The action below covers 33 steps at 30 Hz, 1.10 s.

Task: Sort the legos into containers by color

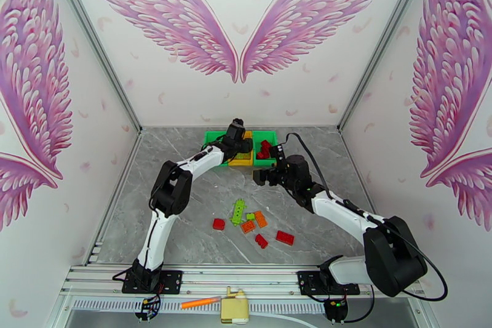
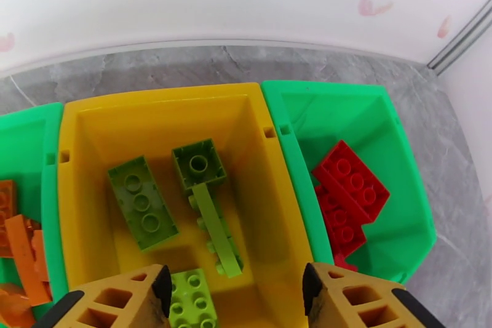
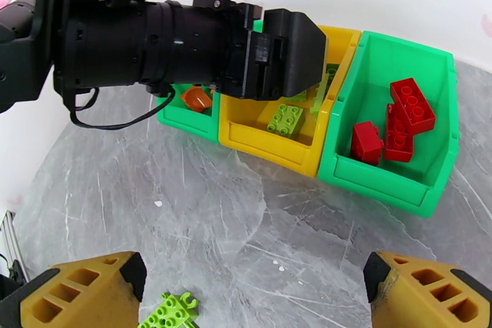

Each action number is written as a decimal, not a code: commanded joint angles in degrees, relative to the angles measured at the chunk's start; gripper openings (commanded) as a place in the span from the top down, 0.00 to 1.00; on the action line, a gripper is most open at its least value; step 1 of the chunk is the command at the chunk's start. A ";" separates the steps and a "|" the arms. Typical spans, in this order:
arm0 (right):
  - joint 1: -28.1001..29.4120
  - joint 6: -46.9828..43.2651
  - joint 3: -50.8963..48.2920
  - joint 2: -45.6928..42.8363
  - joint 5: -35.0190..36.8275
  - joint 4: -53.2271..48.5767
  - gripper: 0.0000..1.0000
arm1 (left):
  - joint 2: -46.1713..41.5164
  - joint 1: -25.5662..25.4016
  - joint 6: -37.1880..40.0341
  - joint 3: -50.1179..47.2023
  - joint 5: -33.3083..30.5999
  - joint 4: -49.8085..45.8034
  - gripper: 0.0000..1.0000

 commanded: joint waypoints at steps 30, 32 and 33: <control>24.95 -23.29 25.93 25.41 12.79 -45.01 0.01 | -31.35 11.20 -2.22 -34.56 -4.02 9.09 0.13; 24.77 -22.82 26.80 27.64 14.98 -44.49 0.01 | -31.35 11.27 -2.22 -34.76 -4.11 9.13 0.13; 24.70 -22.57 27.18 28.37 15.56 -44.50 0.01 | -31.35 11.28 -2.22 -34.86 -4.03 9.07 0.13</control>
